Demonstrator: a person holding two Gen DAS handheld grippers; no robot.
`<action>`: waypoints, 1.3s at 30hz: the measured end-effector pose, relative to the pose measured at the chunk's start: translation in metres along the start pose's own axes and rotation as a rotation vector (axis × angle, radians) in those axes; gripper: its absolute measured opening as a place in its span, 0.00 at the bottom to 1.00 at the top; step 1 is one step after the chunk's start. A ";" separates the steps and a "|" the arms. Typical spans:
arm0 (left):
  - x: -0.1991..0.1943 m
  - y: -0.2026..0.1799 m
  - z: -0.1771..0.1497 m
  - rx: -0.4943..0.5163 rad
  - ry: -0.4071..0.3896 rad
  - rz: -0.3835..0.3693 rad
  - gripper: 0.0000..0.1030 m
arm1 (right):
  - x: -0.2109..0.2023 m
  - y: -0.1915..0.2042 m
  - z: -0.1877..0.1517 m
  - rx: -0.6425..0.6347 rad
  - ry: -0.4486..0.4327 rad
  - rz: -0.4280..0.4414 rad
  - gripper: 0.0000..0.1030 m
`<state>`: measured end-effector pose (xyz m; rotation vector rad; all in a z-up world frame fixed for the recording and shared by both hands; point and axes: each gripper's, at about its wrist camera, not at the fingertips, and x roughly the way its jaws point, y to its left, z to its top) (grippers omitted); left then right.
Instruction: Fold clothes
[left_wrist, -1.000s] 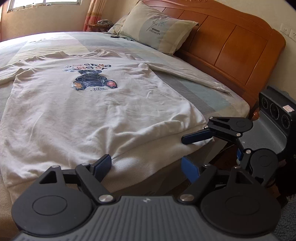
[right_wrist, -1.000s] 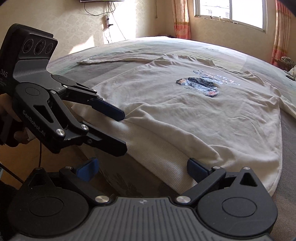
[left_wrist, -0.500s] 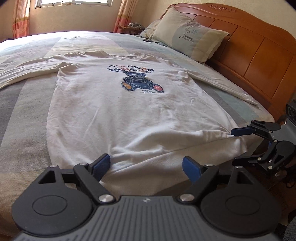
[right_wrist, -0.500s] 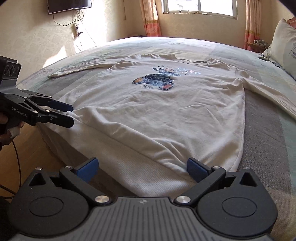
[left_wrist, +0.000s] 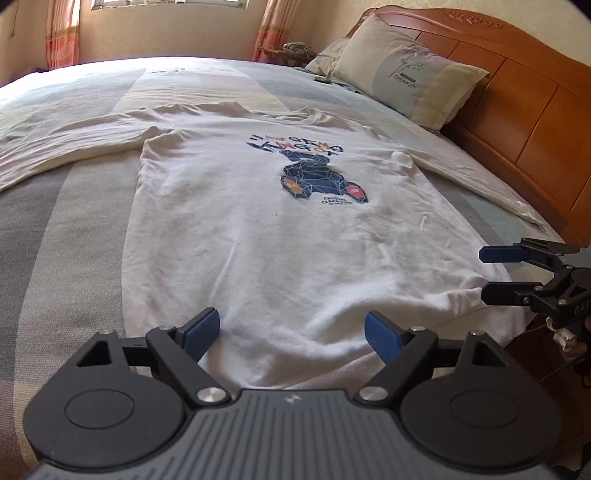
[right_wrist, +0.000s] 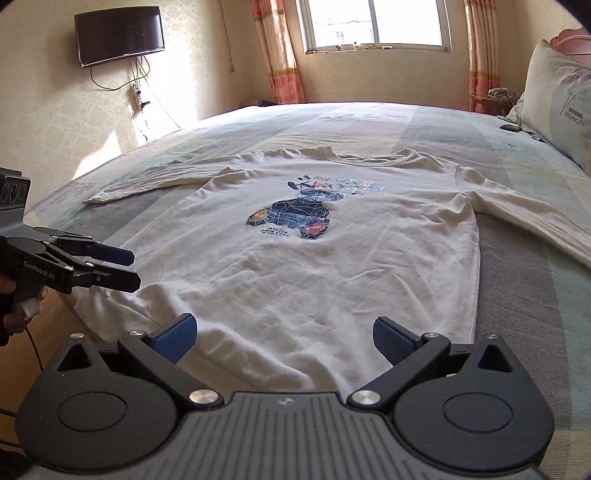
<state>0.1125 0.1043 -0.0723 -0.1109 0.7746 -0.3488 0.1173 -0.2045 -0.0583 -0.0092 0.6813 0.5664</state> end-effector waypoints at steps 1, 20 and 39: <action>-0.004 0.002 -0.003 0.006 -0.009 -0.004 0.86 | 0.005 -0.002 -0.004 0.012 0.028 -0.008 1.00; 0.077 0.068 0.098 -0.022 0.032 -0.007 0.89 | 0.060 -0.034 0.066 -0.072 0.038 -0.049 1.00; 0.143 0.047 0.171 -0.015 0.160 0.062 0.89 | 0.133 -0.102 0.127 0.031 0.105 -0.135 1.00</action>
